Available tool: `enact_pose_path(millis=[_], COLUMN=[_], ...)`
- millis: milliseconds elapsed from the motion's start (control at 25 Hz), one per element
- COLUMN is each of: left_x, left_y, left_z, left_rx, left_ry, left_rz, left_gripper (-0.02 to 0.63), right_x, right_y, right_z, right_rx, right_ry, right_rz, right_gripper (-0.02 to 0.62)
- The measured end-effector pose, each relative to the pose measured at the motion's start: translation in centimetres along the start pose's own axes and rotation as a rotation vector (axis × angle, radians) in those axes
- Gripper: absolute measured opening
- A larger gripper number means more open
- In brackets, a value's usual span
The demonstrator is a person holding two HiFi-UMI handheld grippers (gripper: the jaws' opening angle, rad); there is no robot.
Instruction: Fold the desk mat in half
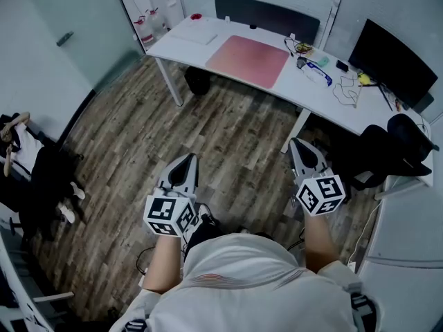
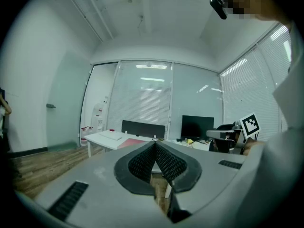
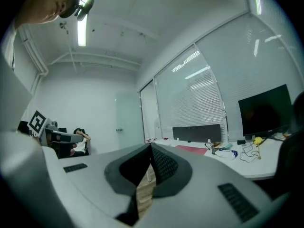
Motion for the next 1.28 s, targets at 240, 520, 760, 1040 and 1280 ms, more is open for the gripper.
enact_pose_path(millis=[240, 520, 760, 1040, 1280], left_x=[-2.3, -8.4, -15.2, -21.5, -25.0], left_y=[0.9, 2.9, 4.6, 6.9, 9.4], left_z=[-0.5, -0.9, 0.1, 1.8, 1.4], left_rx=[-0.023, -0.022, -0.018, -0.007, -0.038], left_ry=[-0.02, -0.069, 0.003, -0.003, -0.043], left_rz=[-0.013, -0.041, -0.049, -0.112, -0.123], left_gripper=[0.012, 0.012, 0.012, 0.012, 0.012], right_x=[-0.3, -2.2, -5.9, -9.0, -8.6], right_y=[2.0, 6.8, 13.3, 18.8, 22.3], right_z=[-1.0, -1.4, -0.7, -0.1, -0.9], right_rx=[-0.041, -0.091, -0.12, -0.124, -0.151], right_ry=[0.033, 0.034, 0.005, 0.001, 0.015], right_rz=[-0.054, -0.093, -0.117, -0.144, -0.169], right_gripper=[0.052, 0.052, 0.052, 0.052, 0.052])
Point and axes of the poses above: the fingertips, and each gripper's own axes: y forward along the fingers, x to its right, z out of its top, the point moved 9 cm from there along -y, backward along the fingers, and after that the axes turned 8 degrees about -z, right-handed, at the moved point
